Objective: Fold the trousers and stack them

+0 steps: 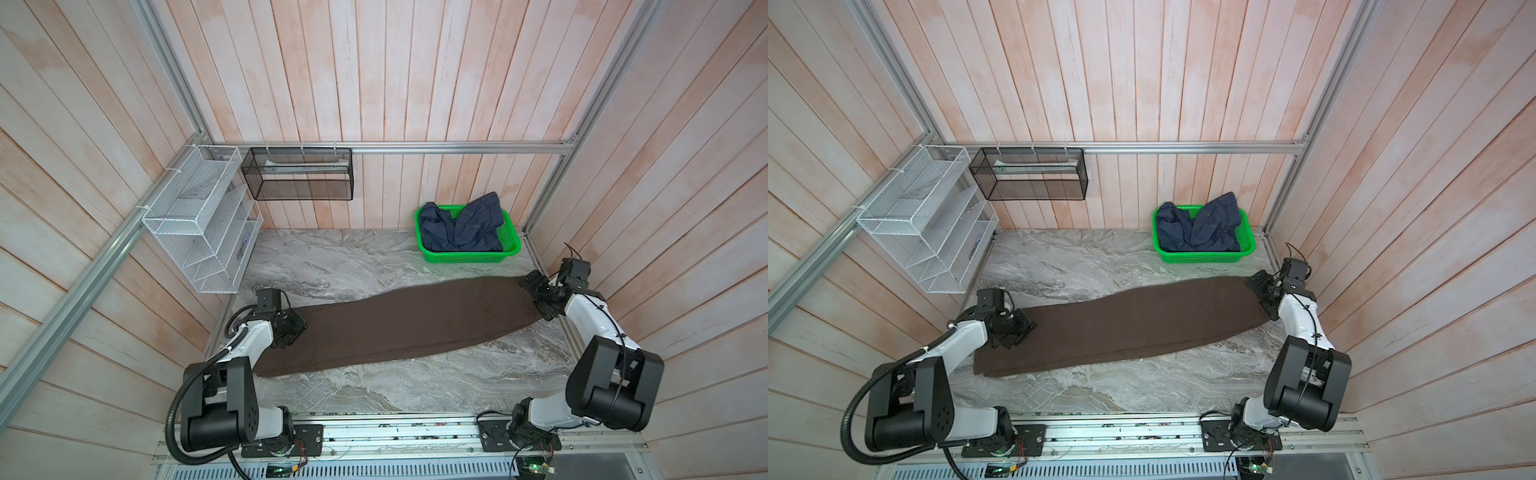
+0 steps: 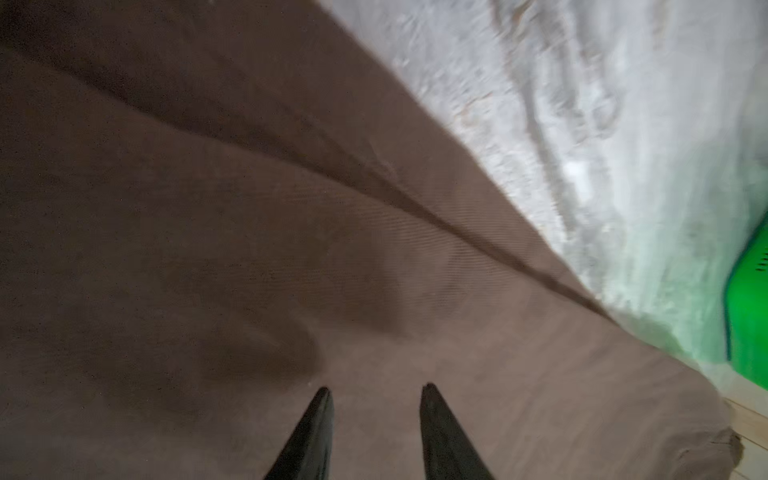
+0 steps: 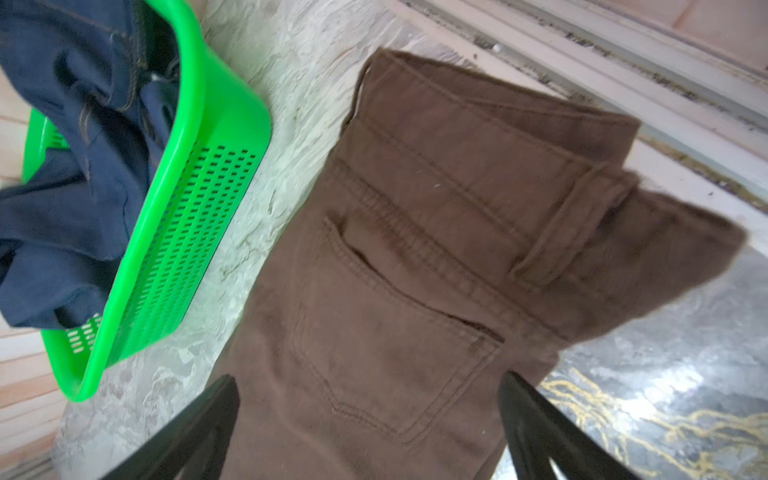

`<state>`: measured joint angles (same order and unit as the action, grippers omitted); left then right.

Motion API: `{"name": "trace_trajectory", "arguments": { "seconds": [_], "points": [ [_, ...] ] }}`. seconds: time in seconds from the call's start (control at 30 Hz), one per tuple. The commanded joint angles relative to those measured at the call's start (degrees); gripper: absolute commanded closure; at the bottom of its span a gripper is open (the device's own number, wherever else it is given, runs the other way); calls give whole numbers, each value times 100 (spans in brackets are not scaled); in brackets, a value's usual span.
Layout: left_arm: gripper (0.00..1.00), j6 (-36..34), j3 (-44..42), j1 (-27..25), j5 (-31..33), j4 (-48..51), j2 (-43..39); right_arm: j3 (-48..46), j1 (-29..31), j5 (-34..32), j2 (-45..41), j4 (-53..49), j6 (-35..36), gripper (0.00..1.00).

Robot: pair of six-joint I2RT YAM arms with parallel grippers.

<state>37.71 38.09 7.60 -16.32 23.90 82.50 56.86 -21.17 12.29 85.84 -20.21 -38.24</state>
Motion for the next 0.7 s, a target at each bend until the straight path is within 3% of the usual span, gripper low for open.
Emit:
{"name": "trace_trajectory", "arguments": {
  "seconds": [0.0,0.3,0.53,0.67],
  "points": [
    [64,-108,-139,78,4,-276,492,71,-251,148,420,421,-241,2],
    [65,-477,-47,486,91,-346,1048,-50,-923,197,1256,741,-176,2],
    [64,-693,132,585,38,-171,1054,-146,-957,85,520,377,-92,2],
    [57,-696,294,532,-209,-37,689,25,-502,-126,-187,-4,62,2]
  ]
}}
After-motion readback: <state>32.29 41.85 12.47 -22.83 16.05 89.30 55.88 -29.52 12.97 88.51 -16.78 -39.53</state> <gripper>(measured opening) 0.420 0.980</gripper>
